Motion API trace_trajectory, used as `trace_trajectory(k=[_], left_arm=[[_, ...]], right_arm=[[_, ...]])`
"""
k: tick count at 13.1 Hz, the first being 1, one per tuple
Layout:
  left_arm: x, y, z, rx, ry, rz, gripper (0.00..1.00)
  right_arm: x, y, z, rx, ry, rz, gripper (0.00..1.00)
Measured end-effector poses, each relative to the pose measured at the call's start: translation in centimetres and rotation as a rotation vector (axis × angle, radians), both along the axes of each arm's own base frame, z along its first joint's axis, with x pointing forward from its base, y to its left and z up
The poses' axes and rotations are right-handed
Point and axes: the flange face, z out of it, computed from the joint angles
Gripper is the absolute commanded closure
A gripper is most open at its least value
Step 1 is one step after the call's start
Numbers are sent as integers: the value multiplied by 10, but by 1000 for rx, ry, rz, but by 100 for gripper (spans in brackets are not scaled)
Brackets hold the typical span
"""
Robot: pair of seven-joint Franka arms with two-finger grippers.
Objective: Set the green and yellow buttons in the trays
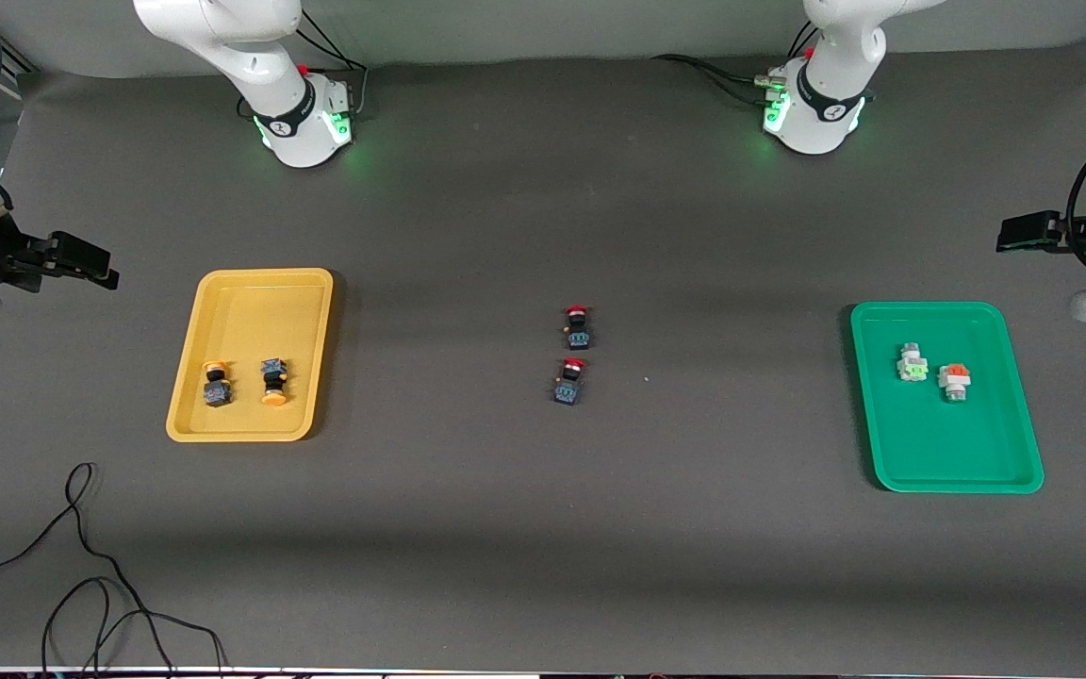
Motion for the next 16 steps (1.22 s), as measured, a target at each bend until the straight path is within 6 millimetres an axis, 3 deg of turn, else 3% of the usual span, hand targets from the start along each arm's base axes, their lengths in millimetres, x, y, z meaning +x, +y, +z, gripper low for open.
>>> trace_trajectory(k=[5, 11, 16], left_arm=[[0, -2, 0, -1, -2, -4, 2], [-3, -40, 12, 46, -68, -51, 2], [-31, -45, 2, 36, -205, -71, 1]], right_arm=[[0, 0, 0, 0, 0, -1, 0], [0, 0, 0, 0, 1, -1, 0], [0, 0, 0, 0, 1, -1, 0]])
